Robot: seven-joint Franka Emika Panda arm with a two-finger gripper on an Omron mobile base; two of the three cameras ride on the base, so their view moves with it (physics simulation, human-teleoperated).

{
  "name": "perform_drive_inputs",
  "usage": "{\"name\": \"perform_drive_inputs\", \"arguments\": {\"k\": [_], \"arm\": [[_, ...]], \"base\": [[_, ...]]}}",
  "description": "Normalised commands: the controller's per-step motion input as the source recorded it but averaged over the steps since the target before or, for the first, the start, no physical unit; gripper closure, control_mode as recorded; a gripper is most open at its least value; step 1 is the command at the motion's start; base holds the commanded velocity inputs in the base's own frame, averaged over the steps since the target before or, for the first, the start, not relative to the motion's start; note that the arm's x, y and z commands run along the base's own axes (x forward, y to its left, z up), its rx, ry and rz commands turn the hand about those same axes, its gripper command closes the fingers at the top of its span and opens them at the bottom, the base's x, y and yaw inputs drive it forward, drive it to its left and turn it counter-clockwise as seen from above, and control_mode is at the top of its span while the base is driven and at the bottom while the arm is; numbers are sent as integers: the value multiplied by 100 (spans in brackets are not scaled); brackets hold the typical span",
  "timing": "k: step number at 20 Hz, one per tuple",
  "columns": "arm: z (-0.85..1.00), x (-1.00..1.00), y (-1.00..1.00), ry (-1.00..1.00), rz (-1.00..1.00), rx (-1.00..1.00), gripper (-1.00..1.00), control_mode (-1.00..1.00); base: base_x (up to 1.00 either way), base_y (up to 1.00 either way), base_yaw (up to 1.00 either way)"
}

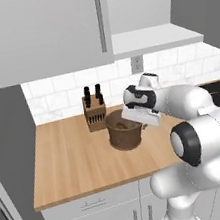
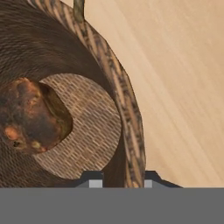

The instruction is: Open the cabinet, pick up the bread from the cabinet and place it in the basket. Then move the basket to the dining counter.

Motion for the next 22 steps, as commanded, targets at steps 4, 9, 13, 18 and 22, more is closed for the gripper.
{"name": "perform_drive_inputs", "arguments": {"k": [4,9,13,18,22], "arm": [[19,-71,-4,-12,0,0,100,-100],[45,-89,-16,-4,0,0,100,-100],[87,-94,-49,-4,0,-1,100,-100],[100,-83,-8,-3,-2,-4,100,-100],[100,-58,-7,0,-8,-4,100,-100]], "base": [[0,0,0],[0,0,0],[0,0,0],[0,0,0],[0,0,0]]}}
